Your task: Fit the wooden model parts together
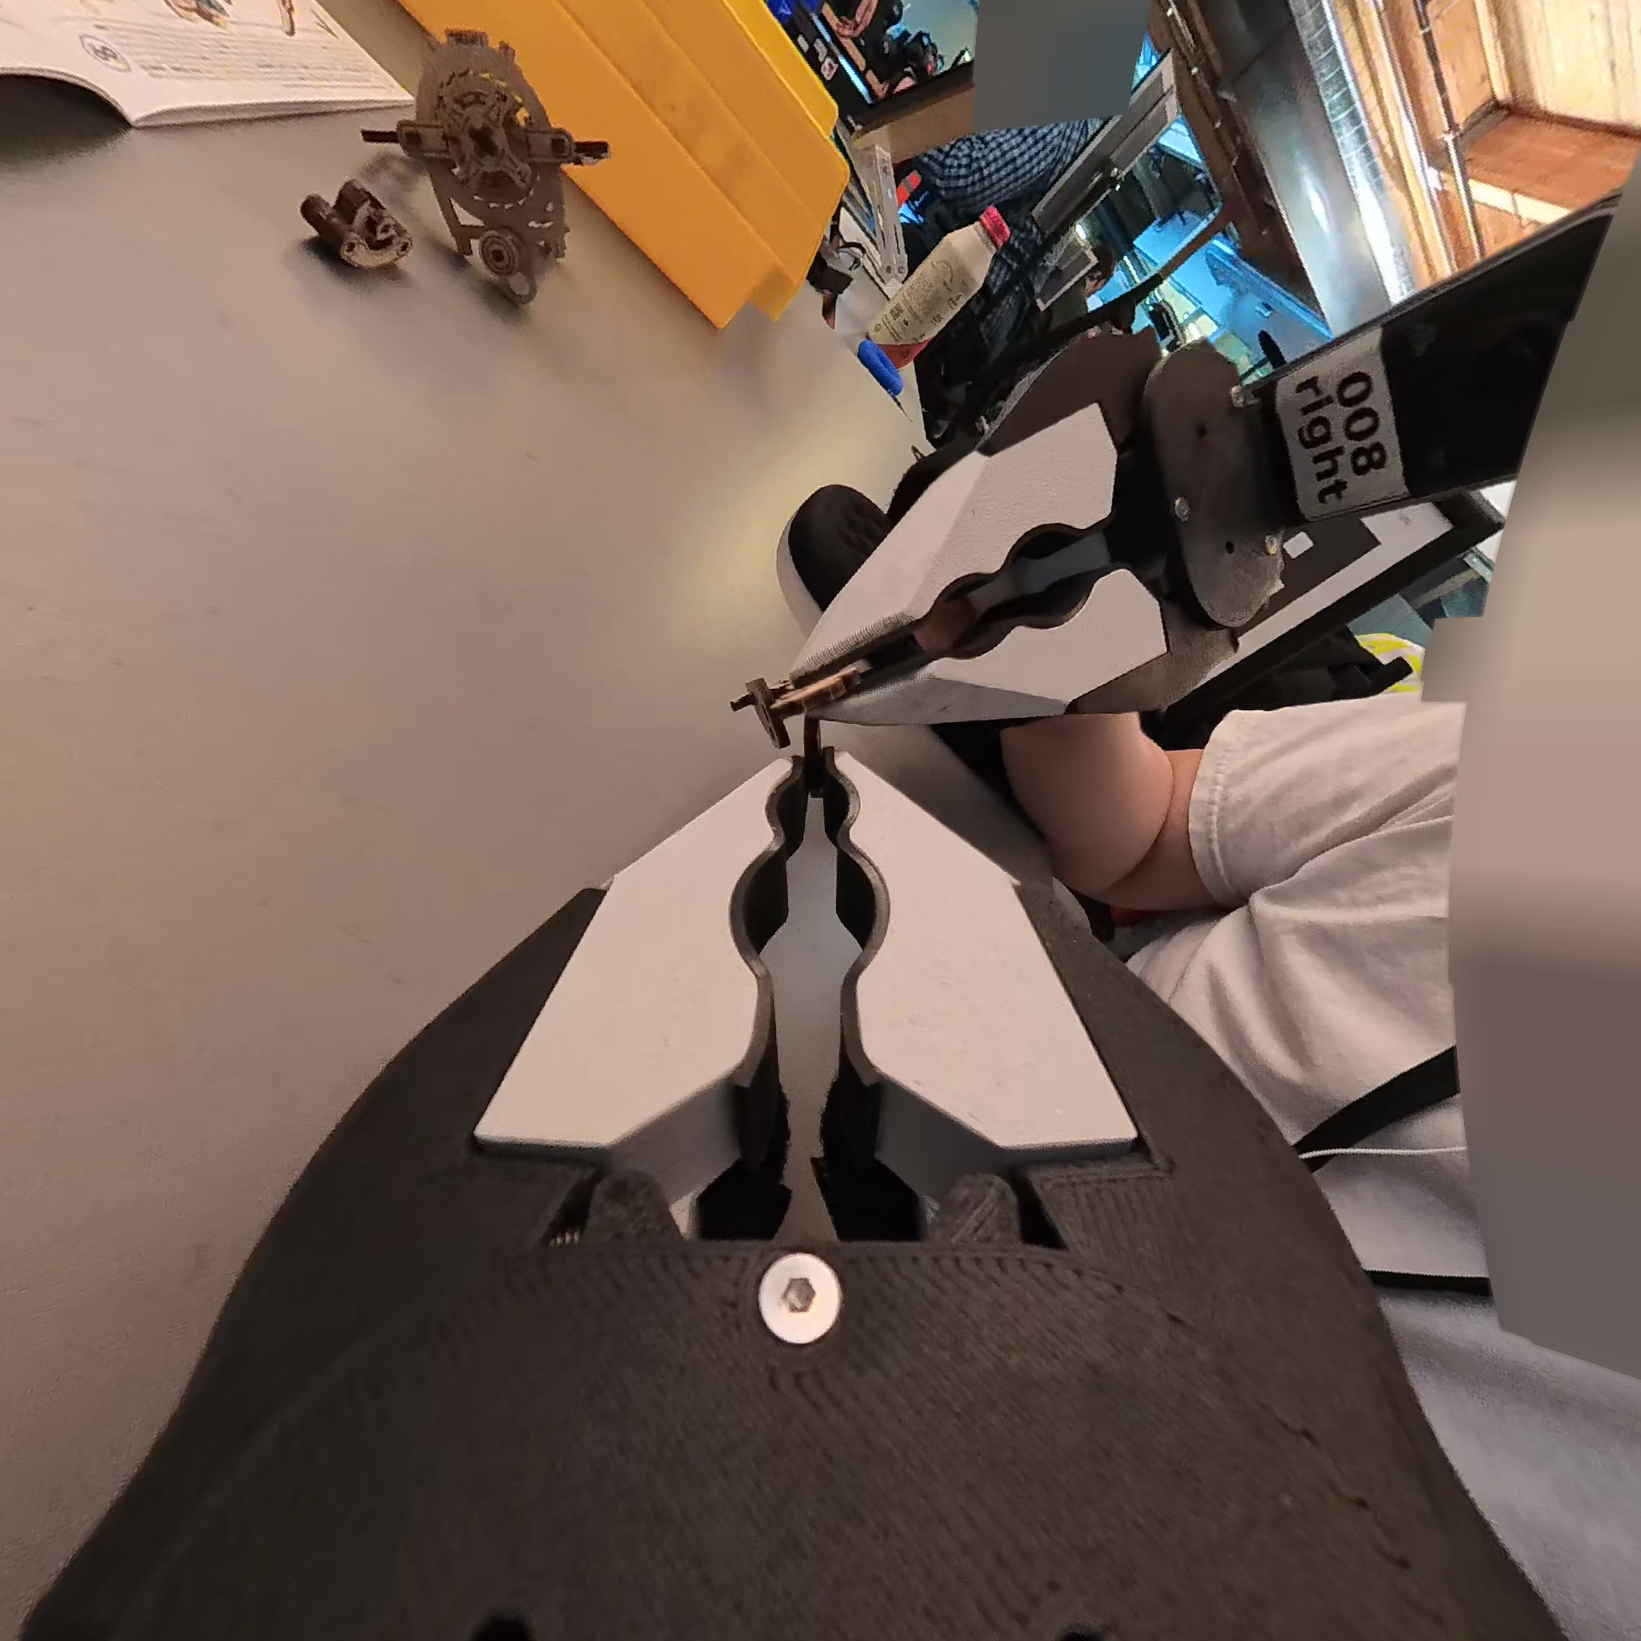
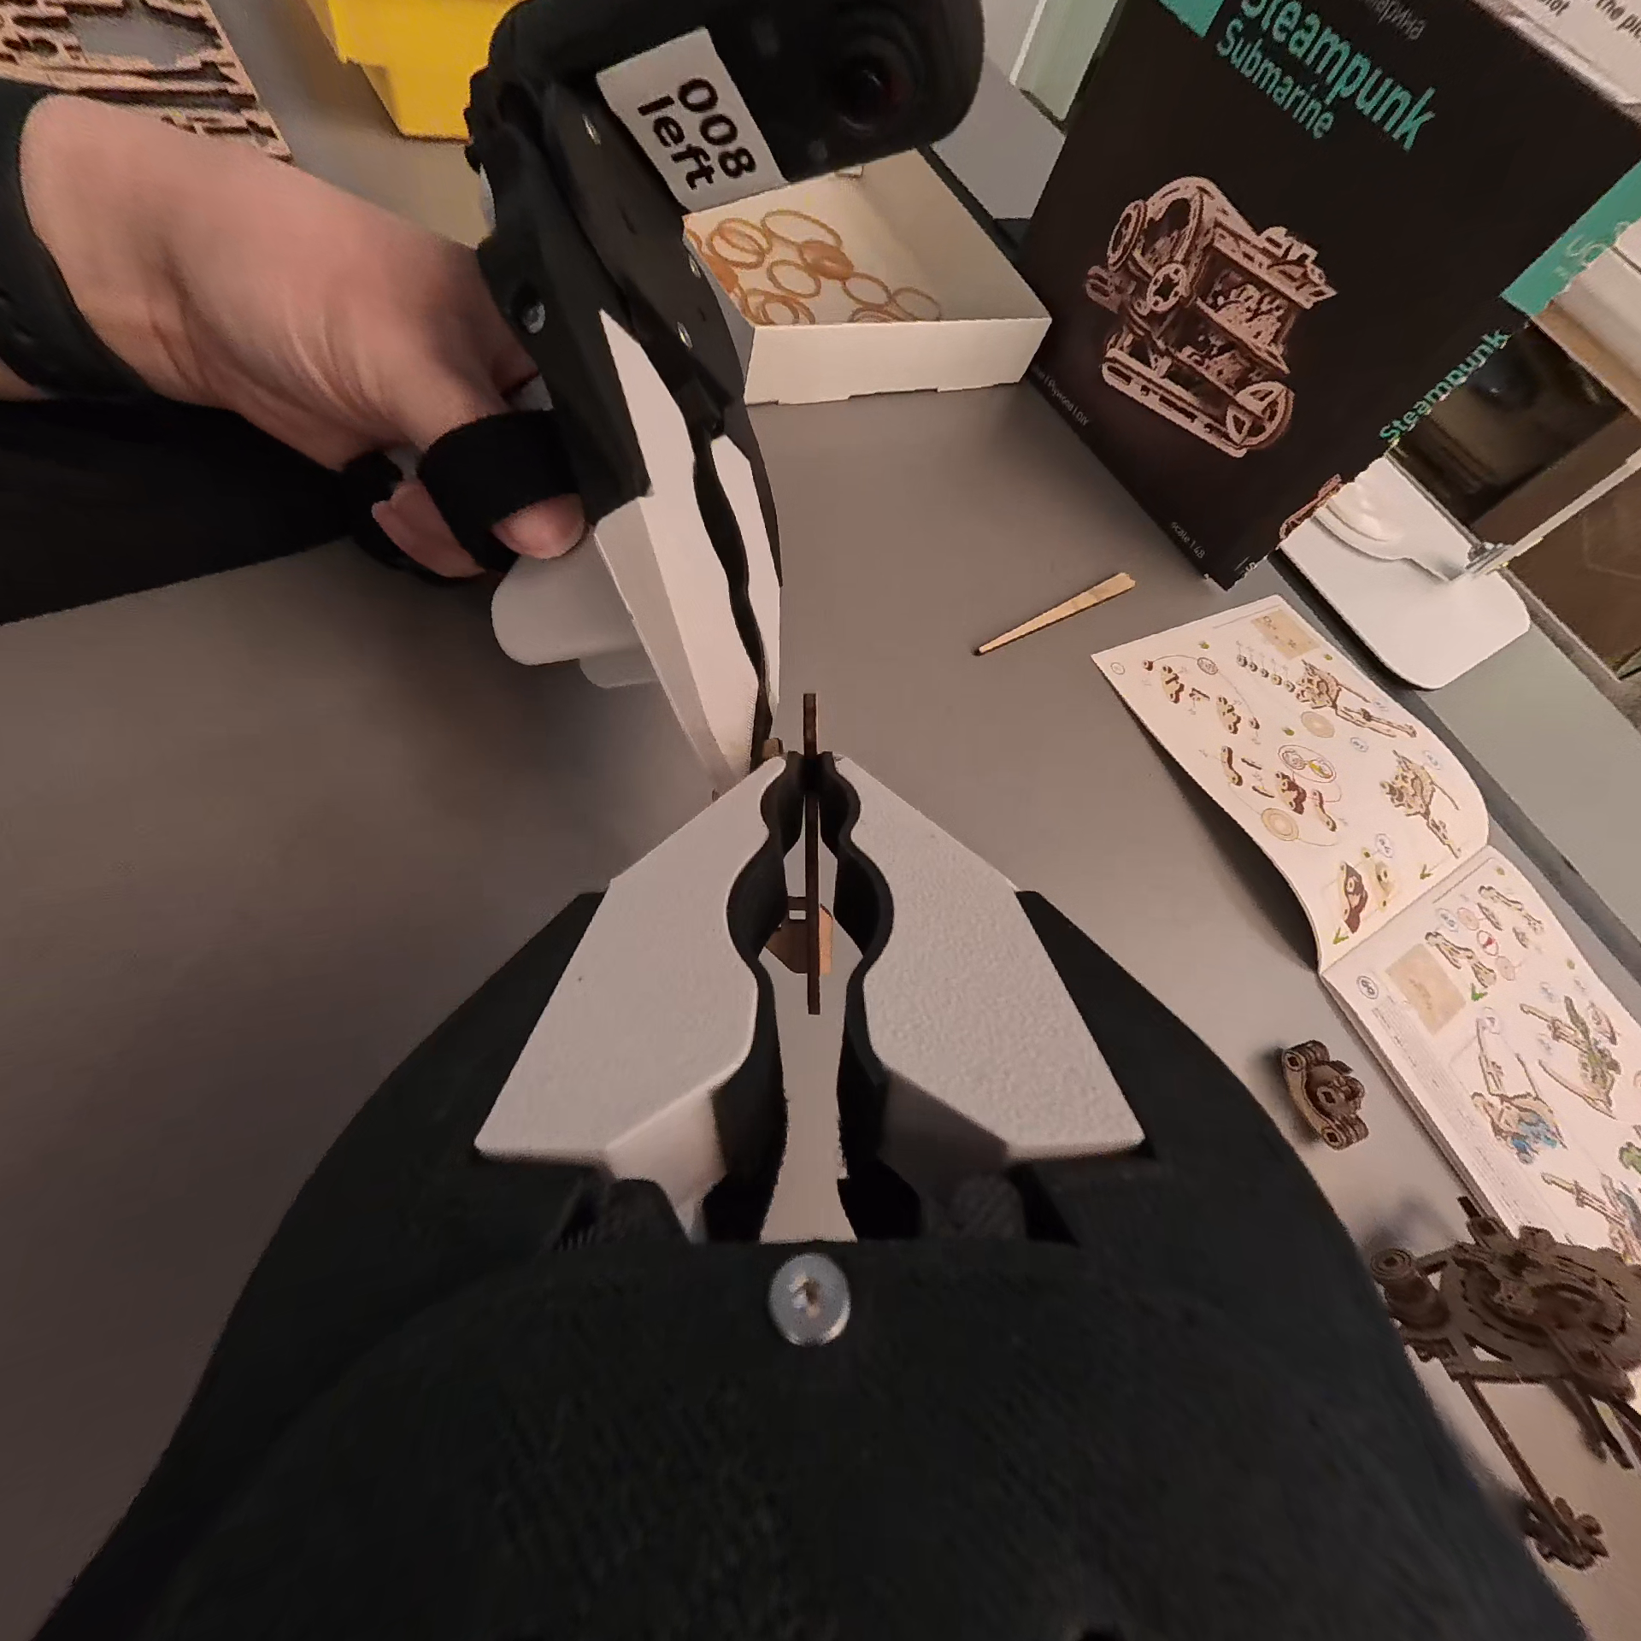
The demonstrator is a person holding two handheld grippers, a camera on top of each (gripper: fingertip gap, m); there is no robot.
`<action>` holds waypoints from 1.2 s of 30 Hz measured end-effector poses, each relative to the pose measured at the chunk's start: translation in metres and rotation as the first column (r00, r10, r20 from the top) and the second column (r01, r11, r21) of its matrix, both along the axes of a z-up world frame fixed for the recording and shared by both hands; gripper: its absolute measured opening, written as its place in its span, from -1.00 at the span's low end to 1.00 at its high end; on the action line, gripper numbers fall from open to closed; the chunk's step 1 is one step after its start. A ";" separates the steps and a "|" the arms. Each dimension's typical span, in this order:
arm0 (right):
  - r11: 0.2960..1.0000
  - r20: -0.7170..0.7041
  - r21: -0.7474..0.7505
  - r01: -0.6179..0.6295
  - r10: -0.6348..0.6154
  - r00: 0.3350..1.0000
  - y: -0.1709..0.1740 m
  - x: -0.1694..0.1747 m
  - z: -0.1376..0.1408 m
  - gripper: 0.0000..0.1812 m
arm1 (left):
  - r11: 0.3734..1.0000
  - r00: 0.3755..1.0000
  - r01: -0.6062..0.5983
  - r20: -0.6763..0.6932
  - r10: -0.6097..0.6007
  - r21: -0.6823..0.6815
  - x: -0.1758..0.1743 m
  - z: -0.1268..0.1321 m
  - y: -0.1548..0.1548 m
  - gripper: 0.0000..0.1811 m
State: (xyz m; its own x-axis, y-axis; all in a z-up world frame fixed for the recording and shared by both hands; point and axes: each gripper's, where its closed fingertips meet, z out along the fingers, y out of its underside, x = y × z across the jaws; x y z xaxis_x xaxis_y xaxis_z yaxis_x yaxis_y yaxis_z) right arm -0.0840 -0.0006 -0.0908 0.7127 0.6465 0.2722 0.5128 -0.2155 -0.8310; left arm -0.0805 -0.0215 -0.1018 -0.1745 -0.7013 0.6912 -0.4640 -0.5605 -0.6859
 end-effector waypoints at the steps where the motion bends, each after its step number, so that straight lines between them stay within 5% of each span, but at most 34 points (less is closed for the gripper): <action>1: 1.000 0.012 -0.001 0.006 -0.006 1.000 0.000 0.001 -0.001 -0.97 | 1.000 1.000 -0.005 -0.005 0.005 0.001 0.000 -0.001 0.001 -1.00; 12: 0.999 -0.083 0.023 0.039 -0.037 0.996 0.001 0.005 0.013 -0.97 | 0.999 0.999 -0.049 0.001 0.049 -0.016 -0.001 0.002 0.010 -1.00; 36: 0.979 -0.312 -0.202 0.003 -0.067 0.948 0.001 -0.003 -0.001 -0.97 | 0.994 0.997 -0.082 0.009 0.082 0.077 -0.001 0.001 0.014 -1.00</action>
